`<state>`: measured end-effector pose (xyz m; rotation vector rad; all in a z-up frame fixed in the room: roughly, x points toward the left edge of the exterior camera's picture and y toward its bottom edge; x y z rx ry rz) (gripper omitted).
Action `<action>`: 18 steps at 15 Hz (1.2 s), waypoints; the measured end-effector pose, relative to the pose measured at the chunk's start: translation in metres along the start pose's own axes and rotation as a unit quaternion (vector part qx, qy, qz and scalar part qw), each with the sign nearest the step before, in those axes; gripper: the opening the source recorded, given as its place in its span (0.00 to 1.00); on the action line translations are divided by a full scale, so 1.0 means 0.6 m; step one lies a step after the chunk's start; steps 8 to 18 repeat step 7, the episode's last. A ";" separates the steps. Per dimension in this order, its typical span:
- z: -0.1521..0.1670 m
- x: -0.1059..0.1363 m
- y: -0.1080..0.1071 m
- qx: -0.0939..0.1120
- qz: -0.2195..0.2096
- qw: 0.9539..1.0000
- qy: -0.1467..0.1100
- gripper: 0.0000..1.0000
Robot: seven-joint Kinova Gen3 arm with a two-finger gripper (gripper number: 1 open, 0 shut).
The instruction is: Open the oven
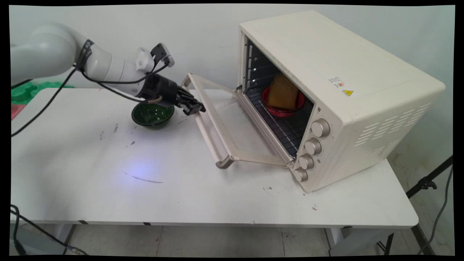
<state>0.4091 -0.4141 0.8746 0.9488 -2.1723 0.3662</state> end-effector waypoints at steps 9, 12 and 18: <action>0.019 -0.055 -0.017 -0.006 -0.007 1.000 0.001 0.00; 0.019 -0.055 -0.017 -0.006 -0.007 1.000 0.001 0.00; 0.019 -0.055 -0.017 -0.006 -0.007 1.000 0.001 0.00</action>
